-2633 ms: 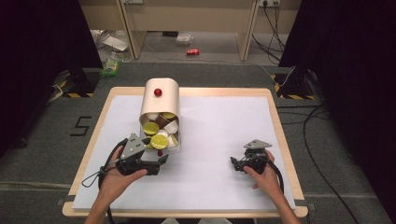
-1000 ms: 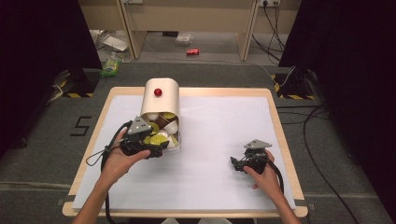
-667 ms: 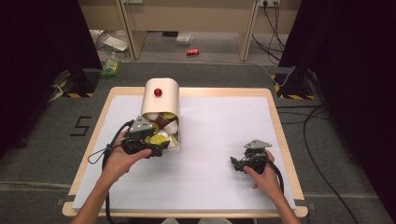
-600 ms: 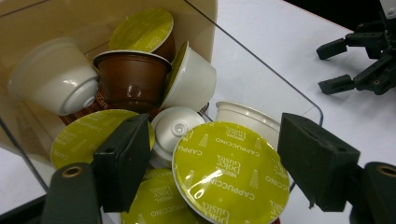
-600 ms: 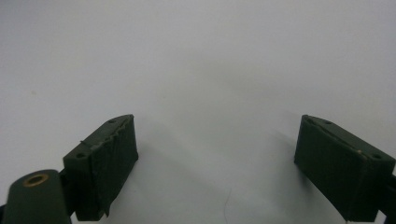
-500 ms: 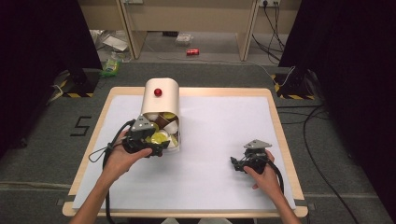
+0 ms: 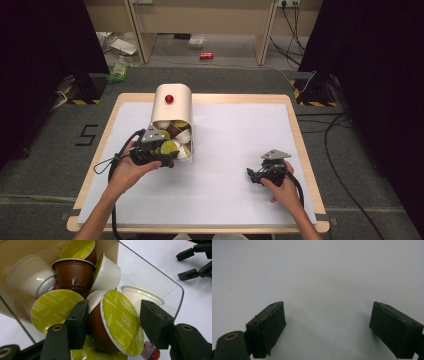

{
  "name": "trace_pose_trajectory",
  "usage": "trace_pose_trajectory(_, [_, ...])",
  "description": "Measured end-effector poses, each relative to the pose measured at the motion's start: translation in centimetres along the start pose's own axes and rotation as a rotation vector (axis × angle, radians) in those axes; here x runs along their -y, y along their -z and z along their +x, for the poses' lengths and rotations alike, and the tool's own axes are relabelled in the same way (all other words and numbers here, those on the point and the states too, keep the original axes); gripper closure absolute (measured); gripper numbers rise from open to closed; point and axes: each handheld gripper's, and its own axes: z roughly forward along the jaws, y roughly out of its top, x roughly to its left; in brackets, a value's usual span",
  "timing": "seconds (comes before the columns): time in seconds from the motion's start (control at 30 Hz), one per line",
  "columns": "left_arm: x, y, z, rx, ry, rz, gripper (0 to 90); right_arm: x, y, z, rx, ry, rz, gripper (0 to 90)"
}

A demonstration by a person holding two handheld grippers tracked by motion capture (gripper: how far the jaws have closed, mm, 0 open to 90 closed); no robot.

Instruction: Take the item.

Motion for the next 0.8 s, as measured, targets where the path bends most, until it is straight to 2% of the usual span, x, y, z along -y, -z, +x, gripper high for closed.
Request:
trace_pose_trajectory(0.2, [-0.5, 0.6, 0.0, -0.004, -0.003, -0.024, 41.6, 0.0, 0.0, 0.0, 0.0, 0.0, 0.0, 13.5])
trace_pose_trajectory(0.4, [-1.1, 1.9, 0.4, -0.002, 0.005, -0.054, 41.6, 0.0, 0.0, 0.0, -0.001, 0.001, 0.0, 13.5])
trace_pose_trajectory(0.53, [-1.2, 3.8, 1.0, -0.003, 0.02, -0.089, 41.6, 0.0, 0.0, 0.0, 0.0, 0.0, 0.0, 13.5])
trace_pose_trajectory(0.63, [-1.1, 4.6, 1.4, -0.007, 0.028, -0.102, 41.6, 0.0, 0.0, 0.0, 0.0, -0.001, 0.0, 13.5])
trace_pose_trajectory(0.8, [-0.5, 6.3, 2.4, -0.042, 0.041, -0.112, 41.7, 0.0, 0.0, 0.0, 0.0, -0.001, 0.0, 13.5])
